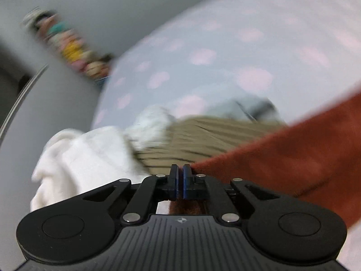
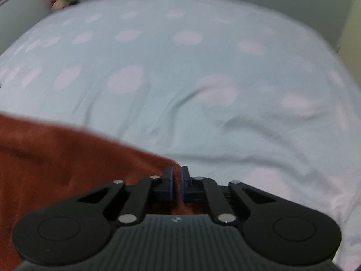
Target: Fold clothes
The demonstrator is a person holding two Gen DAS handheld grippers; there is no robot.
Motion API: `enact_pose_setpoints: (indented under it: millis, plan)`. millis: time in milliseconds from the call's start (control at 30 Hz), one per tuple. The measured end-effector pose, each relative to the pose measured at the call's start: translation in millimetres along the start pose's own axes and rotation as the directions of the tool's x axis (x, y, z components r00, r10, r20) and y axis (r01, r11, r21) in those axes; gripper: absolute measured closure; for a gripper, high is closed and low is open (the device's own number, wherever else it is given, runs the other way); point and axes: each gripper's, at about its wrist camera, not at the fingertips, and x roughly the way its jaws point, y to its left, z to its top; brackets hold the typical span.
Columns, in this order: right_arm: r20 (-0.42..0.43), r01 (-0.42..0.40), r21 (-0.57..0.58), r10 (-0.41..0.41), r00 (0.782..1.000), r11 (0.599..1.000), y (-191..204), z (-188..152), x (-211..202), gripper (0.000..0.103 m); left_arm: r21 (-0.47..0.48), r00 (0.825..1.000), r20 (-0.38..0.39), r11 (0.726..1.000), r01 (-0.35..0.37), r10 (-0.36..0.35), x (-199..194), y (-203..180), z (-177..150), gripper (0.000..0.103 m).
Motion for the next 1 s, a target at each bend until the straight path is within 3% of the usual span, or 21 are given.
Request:
enact_pose_setpoints:
  millis: [100, 233, 367, 433, 500, 533, 667, 700, 733, 767, 800, 833, 900, 1000]
  plan:
    - [0.049, 0.036, 0.068, -0.039, 0.998, 0.997, -8.1, 4.5, -3.8, 0.097, -0.116, 1.0, -0.021, 0.993, -0.007, 0.004, 5.9, 14.0, 4.8, 0.101]
    - [0.004, 0.053, 0.057, -0.053, 0.999, 0.997, -1.4, 1.9, 14.0, 0.096, -0.056, 0.998, -0.061, 0.998, -0.035, 0.031, 24.4, -5.1, 7.5, 0.098]
    - [-0.019, 0.062, 0.07, -0.061, 0.998, 0.996, 0.3, -0.7, 25.1, 0.09, -0.003, 0.994, -0.059, 0.995, -0.096, 0.096, 35.5, -18.8, 9.3, 0.087]
    - [0.011, 0.058, 0.088, -0.059, 0.998, 0.994, -3.3, 0.3, 20.8, 0.075, 0.008, 0.992, -0.021, 0.992, -0.123, 0.123, 29.9, -21.2, 10.3, 0.079]
    - [0.088, 0.057, 0.082, -0.064, 0.994, 0.995, 0.7, 2.0, 4.1, 0.066, -0.002, 0.989, 0.036, 0.989, -0.146, 0.146, 21.4, -21.0, 11.3, 0.049]
    - [0.122, 0.058, 0.07, -0.066, 0.99, 0.996, 4.1, 4.1, -3.8, 0.066, -0.007, 0.984, 0.074, 0.987, -0.163, 0.163, 14.3, -21.0, 11.0, 0.046]
    - [0.147, -0.04, -0.007, 0.041, 0.988, 0.999, 42.3, 12.2, -17.2, 0.067, -0.027, 0.968, 0.169, 0.983, -0.182, 0.184, -9.1, -22.8, 12.7, 0.045]
    - [0.147, -0.07, -0.028, 0.074, 0.986, 0.997, 53.2, 14.3, -19.6, 0.067, -0.04, 0.967, 0.181, 0.984, -0.173, 0.178, -14.5, -23.7, 13.6, 0.049]
    - [0.147, -0.1, -0.049, 0.106, 0.983, 0.994, 64.2, 16.4, -22.0, 0.068, -0.06, 0.97, 0.192, 0.988, -0.14, 0.149, -21.1, -25.4, 14.7, 0.056]
    - [0.145, -0.129, -0.071, 0.138, 0.98, 0.989, 75.6, 18.3, -24.0, 0.069, -0.07, 0.975, 0.206, 0.995, -0.071, 0.084, -27.0, -28.0, 16.6, 0.069]
    - [0.138, -0.161, -0.099, 0.174, 0.975, 0.982, 92.4, 18.6, -22.5, 0.077, -0.064, 0.976, 0.218, 0.998, 0.01, 0.004, -31.5, -33.3, 18.3, 0.077]
    - [0.13, -0.193, -0.126, 0.209, 0.969, 0.973, 109.2, 19.0, -20.9, 0.084, -0.044, 0.973, 0.222, 0.996, 0.072, -0.06, -35.7, -43.4, 20.1, 0.078]
    - [0.118, -0.247, -0.167, 0.268, 0.956, 0.955, 141.9, 19.7, -15.9, 0.085, -0.009, 0.959, 0.229, 0.985, 0.173, -0.167, -41.0, -64.3, 23.0, 0.086]
    - [0.102, -0.317, -0.208, 0.343, 0.934, 0.925, 189.3, 20.7, -5.6, 0.085, 0.009, 0.925, 0.206, 0.946, 0.325, -0.32, -34.8, -101.0, 28.8, 0.09]
